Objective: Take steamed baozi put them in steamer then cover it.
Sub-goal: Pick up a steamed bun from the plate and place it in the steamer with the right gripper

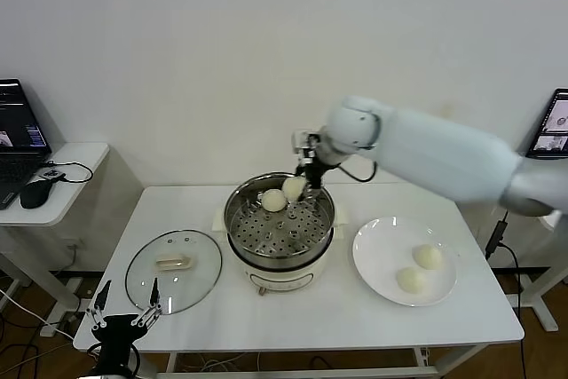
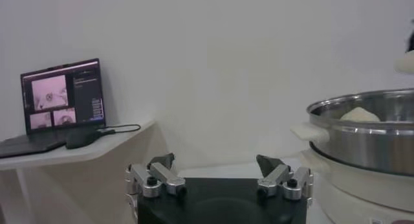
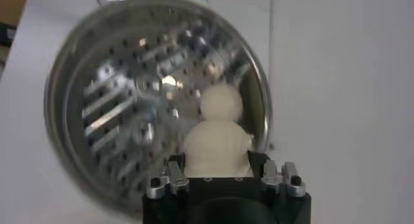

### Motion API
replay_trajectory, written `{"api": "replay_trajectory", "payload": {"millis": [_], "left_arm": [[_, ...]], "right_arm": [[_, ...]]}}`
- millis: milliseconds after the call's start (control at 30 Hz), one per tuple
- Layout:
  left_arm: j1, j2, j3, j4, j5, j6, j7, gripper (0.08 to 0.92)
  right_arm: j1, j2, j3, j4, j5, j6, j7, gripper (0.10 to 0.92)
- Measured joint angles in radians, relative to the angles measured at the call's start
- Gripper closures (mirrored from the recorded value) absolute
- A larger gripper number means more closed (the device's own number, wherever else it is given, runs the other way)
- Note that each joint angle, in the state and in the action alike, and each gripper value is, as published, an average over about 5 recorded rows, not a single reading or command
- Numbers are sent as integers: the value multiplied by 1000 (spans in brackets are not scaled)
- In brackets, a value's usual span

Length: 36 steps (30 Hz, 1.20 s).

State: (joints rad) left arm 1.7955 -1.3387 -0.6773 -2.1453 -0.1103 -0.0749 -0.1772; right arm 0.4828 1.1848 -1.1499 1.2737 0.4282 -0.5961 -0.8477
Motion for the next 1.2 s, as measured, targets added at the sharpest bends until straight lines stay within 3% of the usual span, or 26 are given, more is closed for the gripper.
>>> {"api": "replay_trajectory", "payload": {"millis": [767, 1033, 1200], "left_arm": [[-7, 0, -2, 2, -1, -5, -1, 177], [-6, -1, -2, -1, 0, -5, -1, 177], [-5, -2, -3, -3, 0, -5, -1, 177]], "right_arm": [[-128, 240, 2, -181, 33, -79, 109, 404], [-123, 240, -2, -179, 15, -86, 95, 237], [-82, 196, -13, -138, -18, -67, 37, 204]]}}
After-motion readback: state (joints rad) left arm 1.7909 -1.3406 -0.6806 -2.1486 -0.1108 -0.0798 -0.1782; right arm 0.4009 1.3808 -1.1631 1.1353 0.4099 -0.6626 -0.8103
